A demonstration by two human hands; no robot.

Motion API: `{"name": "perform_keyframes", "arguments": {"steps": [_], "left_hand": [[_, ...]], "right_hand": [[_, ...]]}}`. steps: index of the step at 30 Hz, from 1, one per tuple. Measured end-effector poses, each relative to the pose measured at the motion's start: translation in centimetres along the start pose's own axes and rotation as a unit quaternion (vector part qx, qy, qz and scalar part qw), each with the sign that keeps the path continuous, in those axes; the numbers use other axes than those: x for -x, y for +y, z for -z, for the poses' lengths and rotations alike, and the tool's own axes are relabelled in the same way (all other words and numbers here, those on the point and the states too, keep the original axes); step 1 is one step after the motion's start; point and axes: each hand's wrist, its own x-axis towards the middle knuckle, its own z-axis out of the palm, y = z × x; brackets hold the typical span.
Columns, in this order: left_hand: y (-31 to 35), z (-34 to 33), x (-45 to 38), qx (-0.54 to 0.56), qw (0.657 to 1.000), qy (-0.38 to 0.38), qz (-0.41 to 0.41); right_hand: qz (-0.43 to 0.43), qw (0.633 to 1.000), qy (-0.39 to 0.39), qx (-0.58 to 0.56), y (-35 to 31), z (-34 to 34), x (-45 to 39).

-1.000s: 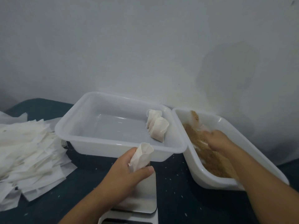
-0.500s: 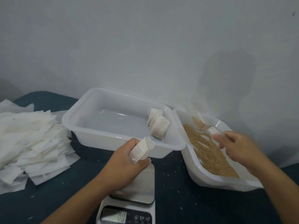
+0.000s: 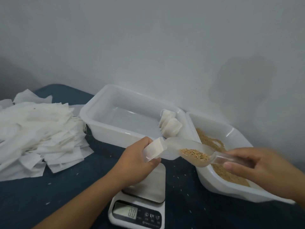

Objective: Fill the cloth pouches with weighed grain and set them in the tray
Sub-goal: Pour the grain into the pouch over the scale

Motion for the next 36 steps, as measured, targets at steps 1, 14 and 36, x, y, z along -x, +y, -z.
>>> {"name": "perform_keyframes", "arguments": {"steps": [1, 14, 36], "left_hand": [[0.0, 0.0, 0.0, -0.009, 1.0, 0.002, -0.004], [0.0, -0.4, 0.3, -0.077, 0.995, -0.031, -0.063], [-0.1, -0.6, 0.4, 0.02, 0.998, -0.044, -0.044]], "right_hand": [[-0.003, 1.0, -0.006, 0.007, 0.0, 0.1, 0.0], [0.012, 0.993, -0.075, 0.094, -3.3, 2.1, -0.9], [0.124, 0.947, -0.004, 0.295, -8.0, 4.5, -1.7]]}}
